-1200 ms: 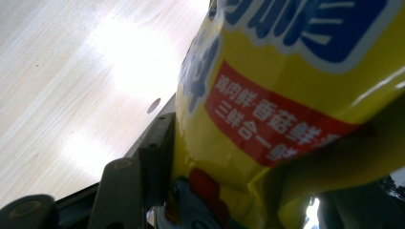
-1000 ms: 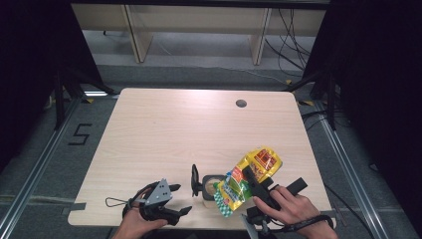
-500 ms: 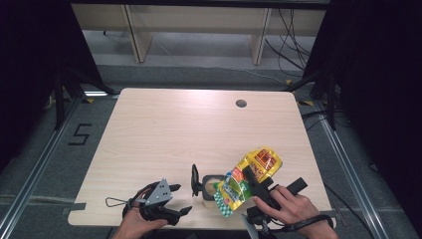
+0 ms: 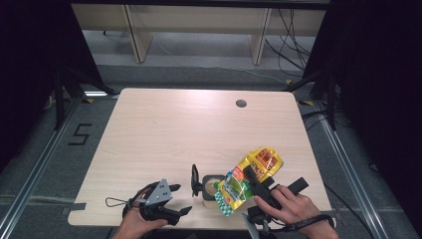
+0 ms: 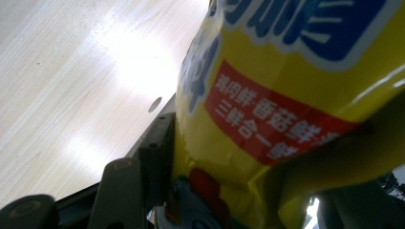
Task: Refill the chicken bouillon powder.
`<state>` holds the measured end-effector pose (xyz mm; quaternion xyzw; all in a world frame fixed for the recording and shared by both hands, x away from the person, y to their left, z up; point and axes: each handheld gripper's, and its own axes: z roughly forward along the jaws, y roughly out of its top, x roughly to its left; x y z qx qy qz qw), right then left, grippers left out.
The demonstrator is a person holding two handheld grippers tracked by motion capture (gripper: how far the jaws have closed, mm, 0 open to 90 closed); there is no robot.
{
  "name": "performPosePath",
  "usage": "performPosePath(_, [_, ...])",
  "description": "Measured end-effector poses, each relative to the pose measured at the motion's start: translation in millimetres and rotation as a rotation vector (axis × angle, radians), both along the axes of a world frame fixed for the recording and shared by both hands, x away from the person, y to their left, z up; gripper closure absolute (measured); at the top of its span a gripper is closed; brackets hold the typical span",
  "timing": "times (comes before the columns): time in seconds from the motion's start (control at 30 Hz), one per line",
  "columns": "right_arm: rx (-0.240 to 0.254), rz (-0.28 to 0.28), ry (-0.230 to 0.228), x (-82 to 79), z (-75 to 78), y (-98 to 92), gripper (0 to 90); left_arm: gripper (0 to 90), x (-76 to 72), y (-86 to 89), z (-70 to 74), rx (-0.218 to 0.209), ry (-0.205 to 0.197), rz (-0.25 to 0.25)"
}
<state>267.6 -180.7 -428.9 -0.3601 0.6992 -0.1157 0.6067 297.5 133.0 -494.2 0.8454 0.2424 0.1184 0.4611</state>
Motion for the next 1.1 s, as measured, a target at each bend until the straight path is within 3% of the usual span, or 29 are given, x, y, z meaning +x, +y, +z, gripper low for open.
performPosePath(0.23, [0.003, -0.001, 0.001, 0.0, 0.1, -1.5, 47.3, 21.5, -0.5, -0.2, -0.3, -0.008, 0.002, 0.008])
performPosePath(0.37, [0.006, -0.003, 0.003, -0.2, -0.1, -2.4, 47.3, 21.6, 0.6, 1.6, 0.9, 0.021, -0.004, 0.000])
performPosePath(0.53, [0.011, -0.009, 0.012, -0.4, -0.8, -3.2, 47.3, 21.5, -0.3, -0.4, -0.9, -0.016, -0.001, 0.007])
performPosePath(0.8, [0.000, -0.012, 0.010, -0.7, -1.3, -3.8, 47.3, 21.6, -0.3, 0.5, 0.3, 0.001, 0.003, 0.005])
performPosePath(0.83, [-0.001, -0.017, 0.014, -1.2, -1.1, -3.8, 47.3, 21.6, 0.6, 1.8, 0.9, 0.024, -0.005, 0.000])
performPosePath(0.87, [-0.001, -0.018, 0.014, -1.3, -1.2, -4.0, 47.3, 21.6, -0.2, 0.3, -0.1, -0.007, 0.001, 0.005])
performPosePath(1.03, [0.001, -0.013, 0.002, -1.8, -0.6, -5.1, 47.3, 21.6, -0.2, 0.5, 0.2, -0.001, 0.002, 0.005])
performPosePath(1.1, [0.015, -0.008, 0.018, -2.1, -1.0, -5.1, 47.3, 21.6, 0.0, 0.9, 0.6, 0.007, 0.000, 0.005])
